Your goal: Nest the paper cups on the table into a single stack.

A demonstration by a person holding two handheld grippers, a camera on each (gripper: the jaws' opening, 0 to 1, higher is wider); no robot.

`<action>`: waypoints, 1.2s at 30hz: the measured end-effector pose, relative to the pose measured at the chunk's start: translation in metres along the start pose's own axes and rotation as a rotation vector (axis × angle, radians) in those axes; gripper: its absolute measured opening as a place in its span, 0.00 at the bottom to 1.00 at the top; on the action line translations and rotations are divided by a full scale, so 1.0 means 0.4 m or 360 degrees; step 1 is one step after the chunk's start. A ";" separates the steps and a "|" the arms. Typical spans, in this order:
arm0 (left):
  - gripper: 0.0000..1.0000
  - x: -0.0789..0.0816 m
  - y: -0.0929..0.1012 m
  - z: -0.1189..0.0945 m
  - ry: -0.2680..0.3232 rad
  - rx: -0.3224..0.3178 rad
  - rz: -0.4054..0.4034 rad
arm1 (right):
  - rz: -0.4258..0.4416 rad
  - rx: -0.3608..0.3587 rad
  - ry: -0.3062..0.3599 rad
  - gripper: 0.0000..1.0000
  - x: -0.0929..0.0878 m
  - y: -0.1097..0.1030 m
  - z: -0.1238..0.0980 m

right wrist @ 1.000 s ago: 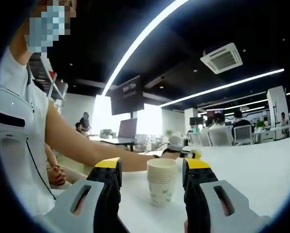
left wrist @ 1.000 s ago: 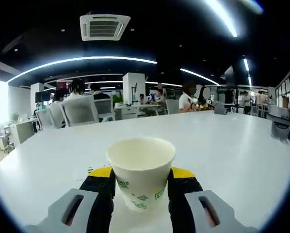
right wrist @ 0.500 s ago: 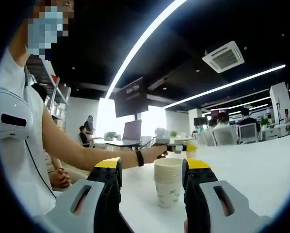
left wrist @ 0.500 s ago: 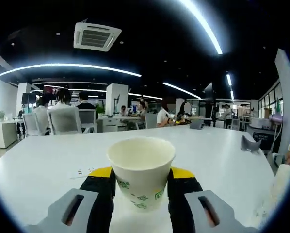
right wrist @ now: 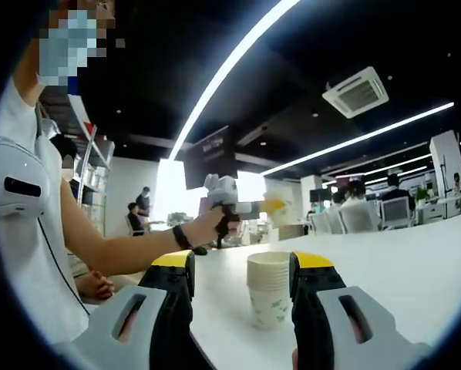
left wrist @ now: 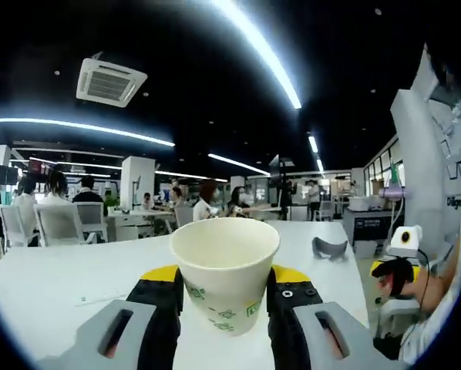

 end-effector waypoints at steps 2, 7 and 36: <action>0.46 0.006 0.044 -0.002 0.0009 -0.0053 -0.0005 | -0.0002 -0.0003 0.0002 0.52 0.002 0.000 -0.002; 0.46 0.000 0.120 -0.005 -0.0007 -0.0143 0.0015 | -0.0020 -0.0007 0.0001 0.52 0.008 0.000 -0.008; 0.52 -0.174 0.223 0.015 -0.0082 -0.0191 0.0082 | -0.0007 -0.0032 0.0007 0.51 0.002 0.019 -0.022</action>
Point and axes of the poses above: the point that each gripper's makers call its tool centre point, and the gripper's own axes: z roughly forward along the fingers, y roughly to its right, x roughly out of its top, the point moved 6 cm from there along -z, roughly backward along the fingers, and after that the axes turned 6 degrees about -z, right-handed, at the moved point
